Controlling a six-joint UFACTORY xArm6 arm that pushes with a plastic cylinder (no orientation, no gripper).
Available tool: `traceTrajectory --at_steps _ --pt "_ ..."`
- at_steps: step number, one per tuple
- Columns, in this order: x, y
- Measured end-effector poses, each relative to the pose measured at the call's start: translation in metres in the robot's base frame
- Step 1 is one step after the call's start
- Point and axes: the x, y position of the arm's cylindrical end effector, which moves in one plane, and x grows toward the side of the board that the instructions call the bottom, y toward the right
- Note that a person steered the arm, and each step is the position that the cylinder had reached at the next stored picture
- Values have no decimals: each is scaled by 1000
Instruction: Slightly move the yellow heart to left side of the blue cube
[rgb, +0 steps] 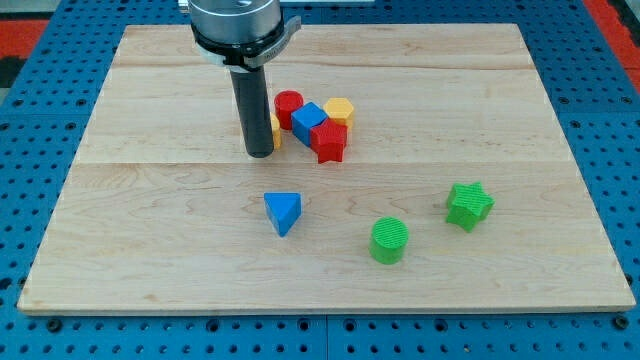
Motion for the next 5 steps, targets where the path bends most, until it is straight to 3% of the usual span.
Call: traceTrajectory --at_steps 3,4,5 --pt "-3 14" --pt "14 16" --pt "50 57"
